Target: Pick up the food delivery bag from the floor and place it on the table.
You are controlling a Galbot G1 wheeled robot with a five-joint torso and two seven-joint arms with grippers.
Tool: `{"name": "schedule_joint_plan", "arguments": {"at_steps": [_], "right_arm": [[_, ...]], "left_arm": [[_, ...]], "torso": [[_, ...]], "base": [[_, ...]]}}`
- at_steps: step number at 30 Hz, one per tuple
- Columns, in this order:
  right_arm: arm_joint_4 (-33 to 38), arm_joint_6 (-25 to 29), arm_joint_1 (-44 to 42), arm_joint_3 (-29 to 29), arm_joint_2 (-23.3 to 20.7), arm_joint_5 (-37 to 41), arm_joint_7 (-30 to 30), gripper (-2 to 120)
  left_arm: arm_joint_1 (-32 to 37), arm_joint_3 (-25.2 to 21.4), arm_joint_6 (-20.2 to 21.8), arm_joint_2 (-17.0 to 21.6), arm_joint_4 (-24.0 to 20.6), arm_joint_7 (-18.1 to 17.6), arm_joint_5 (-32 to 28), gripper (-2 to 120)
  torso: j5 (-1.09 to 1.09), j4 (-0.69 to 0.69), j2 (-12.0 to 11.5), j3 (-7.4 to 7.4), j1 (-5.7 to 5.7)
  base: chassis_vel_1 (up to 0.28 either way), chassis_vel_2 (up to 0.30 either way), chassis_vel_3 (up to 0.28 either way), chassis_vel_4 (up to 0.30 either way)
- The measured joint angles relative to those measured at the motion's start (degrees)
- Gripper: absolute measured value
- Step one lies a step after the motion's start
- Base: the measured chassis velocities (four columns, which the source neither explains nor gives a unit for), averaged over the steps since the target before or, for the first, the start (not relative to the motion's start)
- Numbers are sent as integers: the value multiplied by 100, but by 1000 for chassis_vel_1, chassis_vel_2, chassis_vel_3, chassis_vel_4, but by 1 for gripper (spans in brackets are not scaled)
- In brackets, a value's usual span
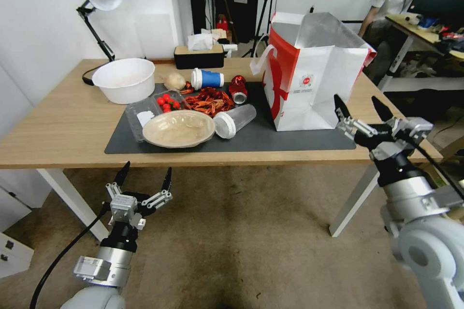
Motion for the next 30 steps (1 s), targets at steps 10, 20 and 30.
{"name": "schedule_joint_plan", "arguments": {"at_steps": [10, 20, 30], "right_arm": [[-383, 507, -549, -112, 460, -524, -466, 100], [-1109, 1253, -870, -238, 887, -1245, -930, 100], [-1612, 1663, -997, -358, 1131, -1597, -1064, 100]], "left_arm": [[-42, -12, 31, 17, 88, 44, 8, 100], [-84, -28, -40, -3, 350, 39, 57, 100], [-138, -57, -172, -24, 623, 108, 131, 100]], "torso": [[-1, 0, -1, 0, 0], [-1, 0, -1, 0, 0], [0, 0, -1, 0, 0]], "base": [[0, 0, 0, 0], [0, 0, 0, 0], [0, 0, 0, 0]]}}
